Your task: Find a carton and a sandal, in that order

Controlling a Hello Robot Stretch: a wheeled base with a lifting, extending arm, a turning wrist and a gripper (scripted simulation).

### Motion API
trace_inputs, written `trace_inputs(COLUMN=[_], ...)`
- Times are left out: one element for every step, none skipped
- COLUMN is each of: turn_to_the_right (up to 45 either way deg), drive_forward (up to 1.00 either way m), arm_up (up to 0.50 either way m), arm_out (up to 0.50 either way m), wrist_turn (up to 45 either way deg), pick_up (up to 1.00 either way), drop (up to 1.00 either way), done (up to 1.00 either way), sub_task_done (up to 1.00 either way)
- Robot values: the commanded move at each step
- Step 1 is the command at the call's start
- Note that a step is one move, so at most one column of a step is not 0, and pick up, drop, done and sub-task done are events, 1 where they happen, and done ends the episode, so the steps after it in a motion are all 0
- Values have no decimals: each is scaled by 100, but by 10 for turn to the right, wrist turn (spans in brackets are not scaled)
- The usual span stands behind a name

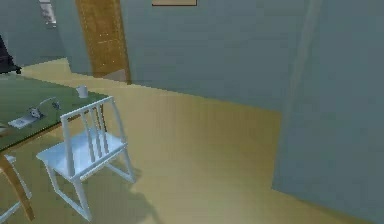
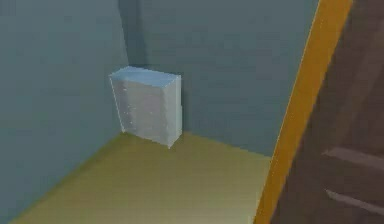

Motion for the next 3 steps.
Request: trace_inputs(turn_to_the_right=[0,0,-330], drive_forward=[100,35,0], arm_up=[0,0,0], arm_out=[0,0,0], wrist_turn=[0,0,0], pick_up=[0,0,0], drop=[0,0,0], done=[0,0,0], sub_task_done=[0,0,0])
